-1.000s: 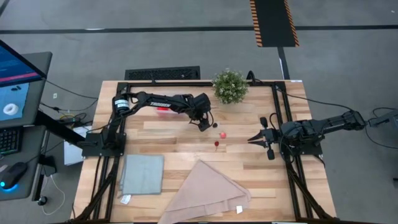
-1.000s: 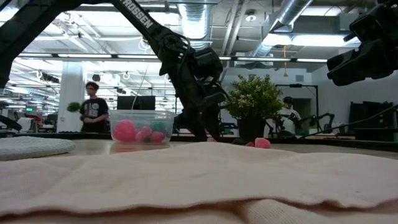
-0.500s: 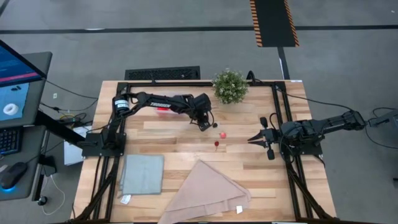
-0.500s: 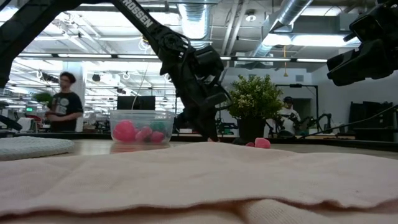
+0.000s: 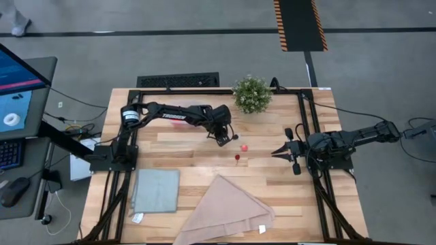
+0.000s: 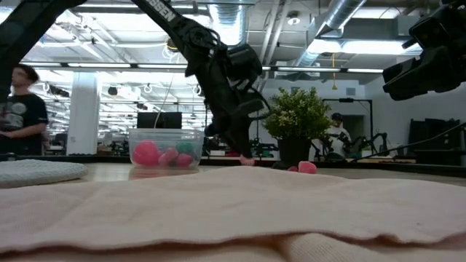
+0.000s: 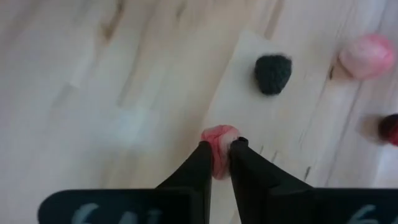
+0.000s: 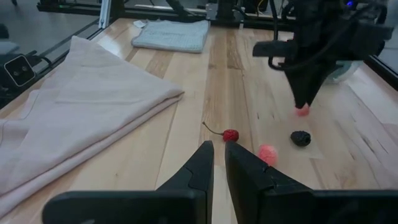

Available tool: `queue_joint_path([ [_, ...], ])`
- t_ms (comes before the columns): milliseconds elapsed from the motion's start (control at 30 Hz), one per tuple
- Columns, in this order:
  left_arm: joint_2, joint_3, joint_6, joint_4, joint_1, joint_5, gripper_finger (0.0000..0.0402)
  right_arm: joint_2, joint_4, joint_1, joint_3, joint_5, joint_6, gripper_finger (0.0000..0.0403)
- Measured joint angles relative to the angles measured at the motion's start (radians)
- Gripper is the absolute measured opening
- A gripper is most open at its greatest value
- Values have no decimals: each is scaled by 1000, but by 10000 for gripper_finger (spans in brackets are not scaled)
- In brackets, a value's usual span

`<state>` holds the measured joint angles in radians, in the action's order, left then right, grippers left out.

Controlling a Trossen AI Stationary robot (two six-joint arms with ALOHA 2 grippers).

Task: Pick and placing Produce into tupperware
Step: Put the pink peach into the transparent container

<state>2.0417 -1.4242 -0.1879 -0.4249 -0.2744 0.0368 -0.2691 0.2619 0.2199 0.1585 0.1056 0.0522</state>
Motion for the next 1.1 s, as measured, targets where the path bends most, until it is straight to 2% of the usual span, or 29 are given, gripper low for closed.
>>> queue_joint_path([
  [267, -153, 22, -16, -18, 22, -126, 25, 0, 0, 0, 0, 0, 0, 64],
  [567, -383, 210, -171, -89, -27, -373, 30, 1, -1, 0, 0, 0, 0, 64],
  [767, -494, 355, -244, -73, -106, -415, 31, 1, -1, 0, 0, 0, 0, 64],
  [900, -522, 423, -259, -35, -153, -364, 32, 1, -1, 0, 0, 0, 0, 64],
  [1000, -528, 439, -229, -18, -156, -343, 61, 1, -1, 0, 0, 0, 0, 64],
  [1100, -527, 445, -231, -18, -155, -330, 111, 1, -1, 0, 0, 0, 0, 64],
])
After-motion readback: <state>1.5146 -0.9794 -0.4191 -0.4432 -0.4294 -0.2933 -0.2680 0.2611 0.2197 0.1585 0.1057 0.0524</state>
